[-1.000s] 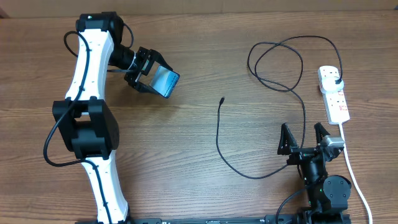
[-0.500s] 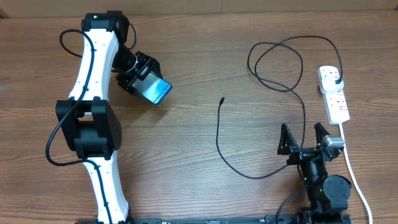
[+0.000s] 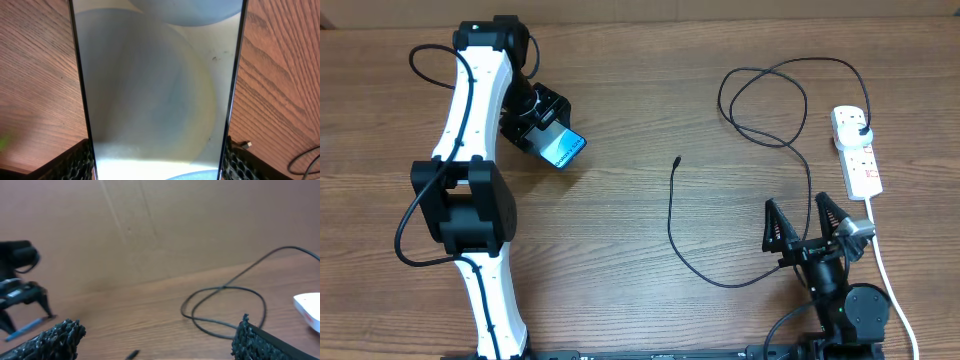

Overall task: Plug charger to phone and switch on socket
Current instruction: 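Raise the right gripper and swing it left toward the phone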

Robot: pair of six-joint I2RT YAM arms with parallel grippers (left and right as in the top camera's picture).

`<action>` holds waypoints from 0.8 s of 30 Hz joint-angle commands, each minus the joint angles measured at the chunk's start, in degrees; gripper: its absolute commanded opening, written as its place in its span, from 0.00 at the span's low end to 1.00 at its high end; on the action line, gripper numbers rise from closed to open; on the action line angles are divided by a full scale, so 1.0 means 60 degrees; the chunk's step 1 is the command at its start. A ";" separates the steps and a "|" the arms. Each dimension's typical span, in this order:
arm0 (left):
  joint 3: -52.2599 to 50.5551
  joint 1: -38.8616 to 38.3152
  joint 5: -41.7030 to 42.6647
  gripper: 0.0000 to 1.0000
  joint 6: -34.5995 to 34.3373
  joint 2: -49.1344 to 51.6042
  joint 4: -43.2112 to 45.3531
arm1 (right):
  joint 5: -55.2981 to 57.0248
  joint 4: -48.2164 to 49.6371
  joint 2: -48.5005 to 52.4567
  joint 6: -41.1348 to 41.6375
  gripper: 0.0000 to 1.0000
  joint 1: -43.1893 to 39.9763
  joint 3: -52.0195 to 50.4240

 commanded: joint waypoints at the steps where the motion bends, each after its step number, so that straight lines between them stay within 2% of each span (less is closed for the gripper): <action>1: 0.0284 -0.0127 -0.0193 0.04 -0.0189 0.0007 -0.0007 | -0.0543 0.0080 0.0579 0.0135 1.00 0.0044 0.1075; 12: 0.0288 -0.0164 -0.0605 0.04 -0.0273 -0.0011 0.0047 | -0.1096 -0.1694 0.4448 0.0124 1.00 0.0044 0.4499; 17: 0.0412 -0.0554 -0.1439 0.04 -0.0630 -0.0204 0.0058 | -0.2477 -0.2437 0.6393 0.0127 1.00 0.0044 0.5901; 24: 0.1013 -0.1231 -0.1923 0.04 -0.1166 -0.0590 0.0051 | -0.4488 -0.2353 0.8185 0.0131 1.00 0.0044 0.6597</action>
